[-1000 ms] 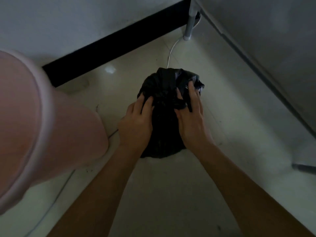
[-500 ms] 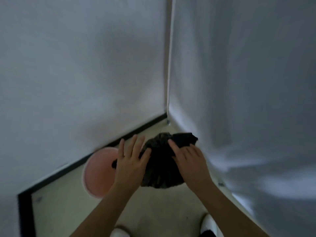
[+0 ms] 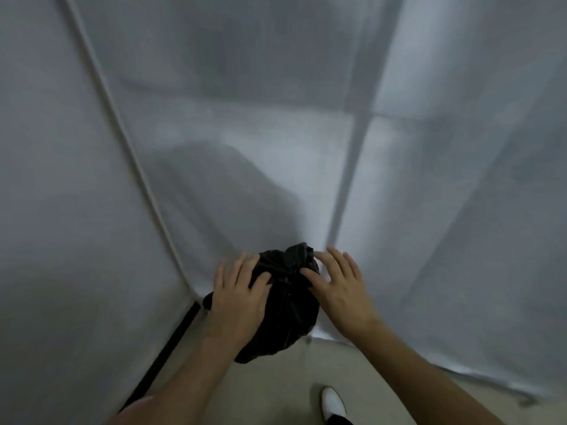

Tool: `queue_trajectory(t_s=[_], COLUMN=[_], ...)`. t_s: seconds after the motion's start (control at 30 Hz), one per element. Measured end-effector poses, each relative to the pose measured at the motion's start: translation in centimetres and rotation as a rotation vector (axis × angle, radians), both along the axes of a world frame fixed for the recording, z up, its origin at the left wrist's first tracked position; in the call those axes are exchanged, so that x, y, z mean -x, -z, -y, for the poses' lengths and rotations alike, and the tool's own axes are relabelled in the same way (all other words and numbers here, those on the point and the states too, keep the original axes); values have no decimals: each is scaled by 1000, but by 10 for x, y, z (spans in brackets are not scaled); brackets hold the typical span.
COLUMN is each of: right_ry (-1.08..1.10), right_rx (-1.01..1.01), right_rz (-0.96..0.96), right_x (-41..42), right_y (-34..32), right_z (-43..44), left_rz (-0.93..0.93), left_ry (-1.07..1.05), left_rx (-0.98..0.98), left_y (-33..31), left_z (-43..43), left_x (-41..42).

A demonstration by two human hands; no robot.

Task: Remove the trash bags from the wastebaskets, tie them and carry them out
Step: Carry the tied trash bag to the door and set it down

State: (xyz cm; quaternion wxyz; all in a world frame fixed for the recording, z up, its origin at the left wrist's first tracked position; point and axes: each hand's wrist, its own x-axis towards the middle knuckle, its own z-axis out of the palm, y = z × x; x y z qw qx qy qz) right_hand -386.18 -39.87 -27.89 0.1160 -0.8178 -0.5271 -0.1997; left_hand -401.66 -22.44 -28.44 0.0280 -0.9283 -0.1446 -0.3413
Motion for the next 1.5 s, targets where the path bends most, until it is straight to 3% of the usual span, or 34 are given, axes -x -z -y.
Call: queue_trajectory(t_s=[0.17, 0.3, 0.6, 0.77, 1.03, 1.23, 1.4, 1.5], right_ry=[300, 615, 1066, 1224, 1391, 1561, 1733, 1852], right_rx=[-30, -64, -91, -87, -165, -51, -8, -85], right_rz=[20, 10, 36, -51, -94, -126, -111, -70], right_x=[25, 44, 74, 80, 49, -2, -35, -47], right_y=[-26, -49, -23, -22, -17, 6, -16, -37], right_z=[142, 287, 598, 762, 944, 1099, 1213, 1288], left_rz=[-1, -29, -87, -144, -182, -184, -172, -154], left_ry=[368, 666, 1154, 1314, 1512, 1689, 1848, 1969], left_rx=[74, 48, -85, -102, -37, 11, 31, 37], left_y=[-39, -63, -46, -46, -32, 7, -13, -33], left_z=[102, 232, 552, 733, 940, 1121, 1273, 1373], left_x=[-48, -90, -166, -194, -259, -343, -402, -423])
